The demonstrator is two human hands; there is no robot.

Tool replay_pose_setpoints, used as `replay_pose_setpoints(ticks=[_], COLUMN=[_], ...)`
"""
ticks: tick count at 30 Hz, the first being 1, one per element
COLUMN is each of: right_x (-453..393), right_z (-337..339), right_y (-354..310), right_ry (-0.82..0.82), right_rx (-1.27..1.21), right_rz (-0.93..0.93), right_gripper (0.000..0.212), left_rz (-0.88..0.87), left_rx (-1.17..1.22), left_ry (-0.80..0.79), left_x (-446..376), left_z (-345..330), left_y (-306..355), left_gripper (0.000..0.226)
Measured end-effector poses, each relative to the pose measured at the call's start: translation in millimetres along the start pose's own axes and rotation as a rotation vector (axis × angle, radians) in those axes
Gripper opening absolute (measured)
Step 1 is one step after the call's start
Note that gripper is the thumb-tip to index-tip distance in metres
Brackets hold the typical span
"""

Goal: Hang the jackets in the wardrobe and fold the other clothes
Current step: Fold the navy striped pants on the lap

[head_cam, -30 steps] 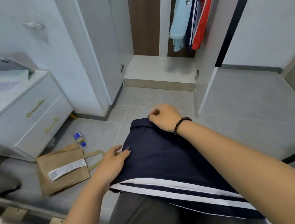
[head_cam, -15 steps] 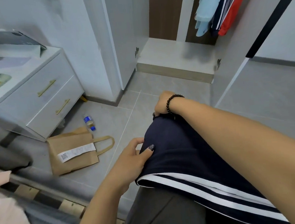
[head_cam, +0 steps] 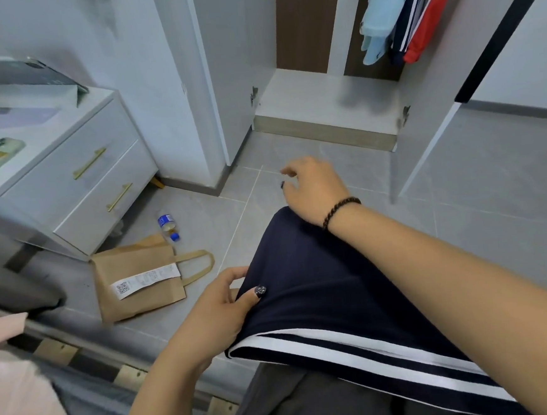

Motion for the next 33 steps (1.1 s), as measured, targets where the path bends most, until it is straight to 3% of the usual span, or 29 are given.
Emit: replay_pose_setpoints(ticks=[2,7,11,15,19,24,29,33], right_x=[38,123,154,183,209,237,251,257], right_z=[2,-56,-58,-45,-12,14,15,5], right_y=[-19,-4,6,11,19,26,12,8], right_ry=[0.03,-0.317,-0.239,-0.199,-0.076,0.093,0.193,0.113], right_rx=[0.075,0.386,0.391,0.244,-0.032,-0.025,0.08,0.117], right_rz=[0.14,0.132,0.133,0.145,0.206,0.361,0.5,0.534], right_gripper=[0.035,0.073,0.081,0.08,0.068,0.019,0.022,0.014], left_rz=[0.002,0.049,0.196,0.379,0.314,0.174,0.085,0.03], left_rx=[0.032,-0.036,-0.078,0.106,0.04,-0.014,0.045,-0.045], left_ry=[0.029,0.037,-0.017,-0.056,0.025,0.143,0.217,0.183], left_x=[3,0,-11,-19,-34,-34,-25,-17], left_z=[11,18,2,-21,-23,-11,-1,-1], left_y=[3,-1,-27,-43,-37,-33,-22,-14], left_gripper=[0.025,0.021,0.019,0.035,0.041,0.025,0.014,0.015])
Point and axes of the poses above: each hand's wrist, its own x-axis away from the middle knuckle, its own z-axis out of the back of the hand, y = z × x, the point moved 8 cm from there along -x, towards the middle knuckle, and after that the axes turned 10 degrees about x, right-handed, at the moved point
